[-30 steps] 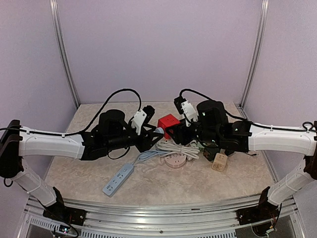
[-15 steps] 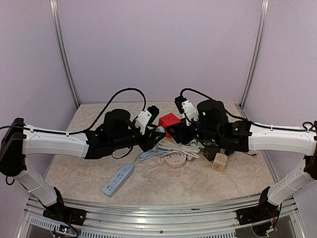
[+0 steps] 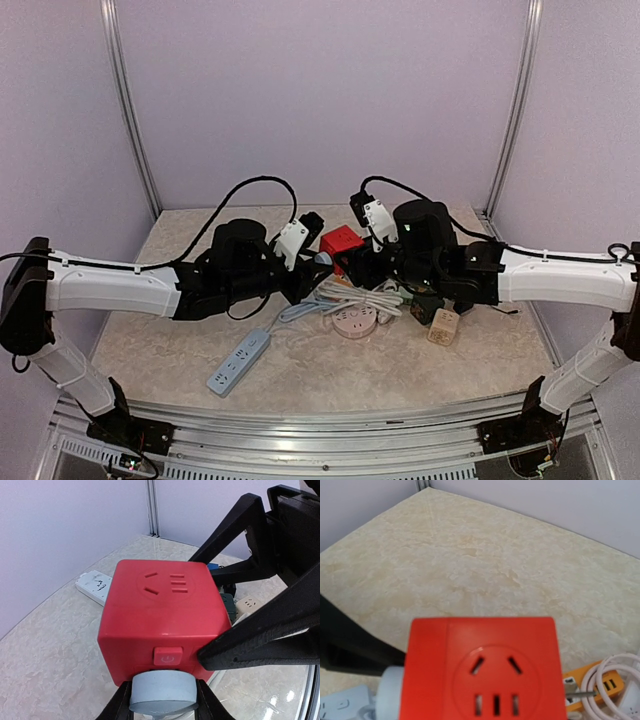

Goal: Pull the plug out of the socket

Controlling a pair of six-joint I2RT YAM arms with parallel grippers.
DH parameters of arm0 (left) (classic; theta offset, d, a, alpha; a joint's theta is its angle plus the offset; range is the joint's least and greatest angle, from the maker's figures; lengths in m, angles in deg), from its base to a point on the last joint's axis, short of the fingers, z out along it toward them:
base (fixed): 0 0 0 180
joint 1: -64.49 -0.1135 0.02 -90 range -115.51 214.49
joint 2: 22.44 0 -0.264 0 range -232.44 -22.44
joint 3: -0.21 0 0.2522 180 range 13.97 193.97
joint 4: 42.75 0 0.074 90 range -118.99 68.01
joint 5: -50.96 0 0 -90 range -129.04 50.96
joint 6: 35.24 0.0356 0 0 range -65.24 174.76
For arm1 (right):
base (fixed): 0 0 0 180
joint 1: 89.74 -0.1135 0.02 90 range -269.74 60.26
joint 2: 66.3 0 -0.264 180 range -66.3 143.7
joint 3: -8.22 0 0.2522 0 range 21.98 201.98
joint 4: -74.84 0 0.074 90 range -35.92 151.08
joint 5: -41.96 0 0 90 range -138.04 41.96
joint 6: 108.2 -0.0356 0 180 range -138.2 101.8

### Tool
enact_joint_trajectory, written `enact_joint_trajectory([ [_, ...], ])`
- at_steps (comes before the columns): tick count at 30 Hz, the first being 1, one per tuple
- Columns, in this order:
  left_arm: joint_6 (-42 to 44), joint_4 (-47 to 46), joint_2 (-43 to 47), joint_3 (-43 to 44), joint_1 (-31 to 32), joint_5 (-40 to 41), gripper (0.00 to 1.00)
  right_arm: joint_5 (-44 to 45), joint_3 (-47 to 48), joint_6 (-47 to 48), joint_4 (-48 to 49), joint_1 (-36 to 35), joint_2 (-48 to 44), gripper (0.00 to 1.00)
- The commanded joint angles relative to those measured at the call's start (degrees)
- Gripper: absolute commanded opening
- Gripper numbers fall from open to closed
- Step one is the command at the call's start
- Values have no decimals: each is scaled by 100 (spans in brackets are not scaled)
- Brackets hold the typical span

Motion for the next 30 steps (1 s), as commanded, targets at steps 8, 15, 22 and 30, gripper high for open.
enact_joint_trajectory([
  [8,235,-89,121,-132,-74,-597,10,-827,286,252,395,84,-74,0],
  [15,138,-115,358,-367,-252,-1318,9,-1563,156,488,602,182,-155,0],
  [22,-13,-116,276,-309,-237,-1150,8,-1035,143,311,634,155,-76,0],
  [30,-63,-346,83,-290,27,-331,5,313,349,-125,309,-12,86,0],
])
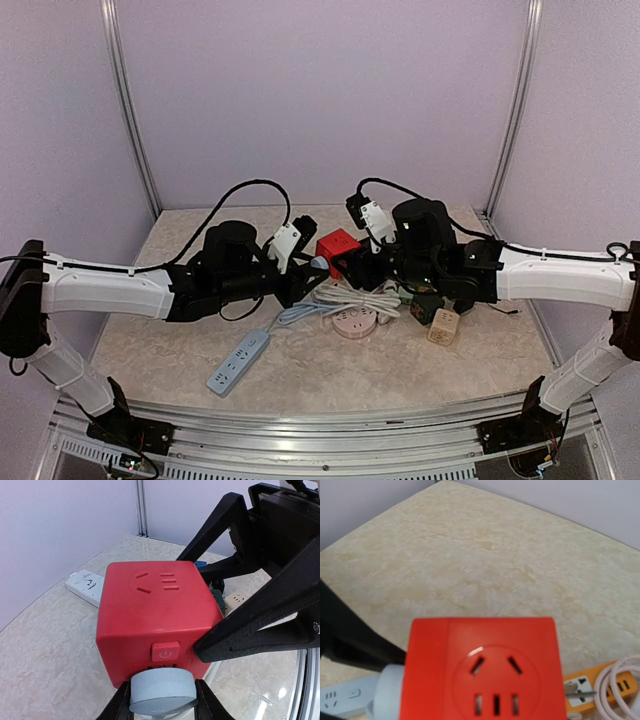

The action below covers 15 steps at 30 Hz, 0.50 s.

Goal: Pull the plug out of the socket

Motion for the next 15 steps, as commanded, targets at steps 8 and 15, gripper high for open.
enact_joint_trajectory([
  [8,-45,-531,-194,1,415,689,5,1719,546,-683,-191,-145,224,0],
  [15,-120,-497,-206,-10,344,553,5,1628,461,-603,-83,-139,113,0],
])
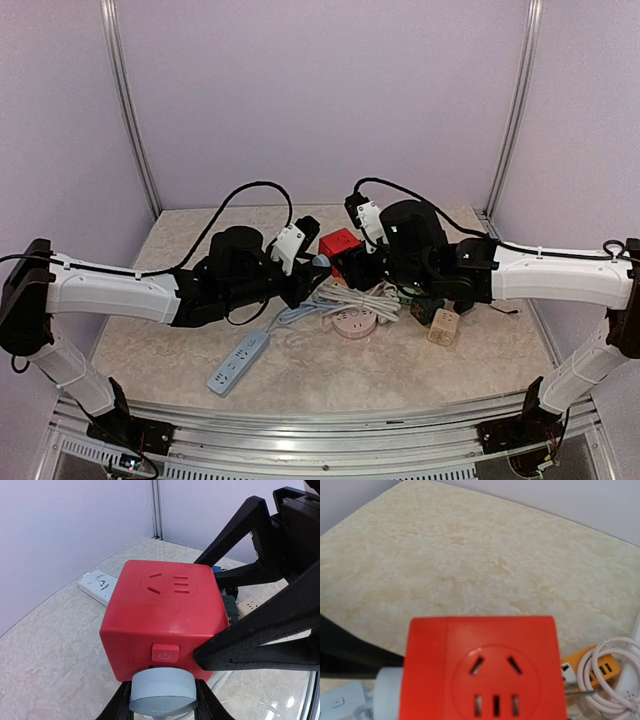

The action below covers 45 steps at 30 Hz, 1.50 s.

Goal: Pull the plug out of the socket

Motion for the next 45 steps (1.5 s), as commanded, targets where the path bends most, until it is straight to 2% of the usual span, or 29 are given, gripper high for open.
enact_joint_trajectory([
  [1,-53,-184,-25,-29,70,-258,4,565,89,-62,482,87,-114,0],
  [9,-209,-248,218,-244,-280,-1127,4,-565,-496,383,1443,97,-586,0],
  [17,-416,-430,391,-462,-541,-1726,4,-1797,-630,567,1809,111,-713,0],
  [23,-439,-485,450,-557,-555,-1722,4,-1923,-589,541,1833,119,-561,0],
  [35,-39,-548,416,-533,-114,-612,1,160,-59,142,765,107,-316,0],
  [45,-19,-426,361,-438,-80,-438,1,857,176,-76,202,104,-123,0],
])
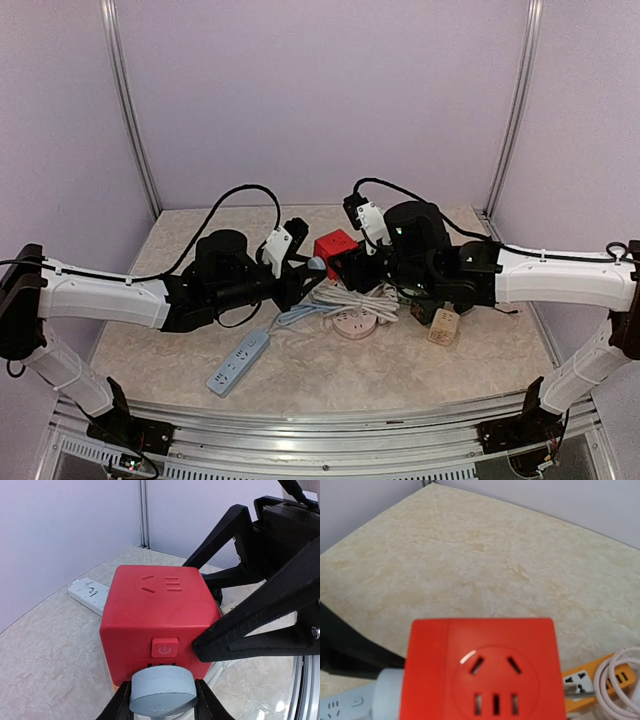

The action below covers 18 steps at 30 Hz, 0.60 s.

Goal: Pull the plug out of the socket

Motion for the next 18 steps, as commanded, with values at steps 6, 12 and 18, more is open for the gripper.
enact_joint_trajectory([
  [6,-36,111,38,43,-43,-116,1,962,198,-81,154,139,-101,0],
  [12,-143,424,72,112,-357,-712,1,-265,-144,303,824,206,-369,0],
  [18,-506,458,131,32,-662,-1450,1,-1146,-203,570,1033,227,-375,0],
])
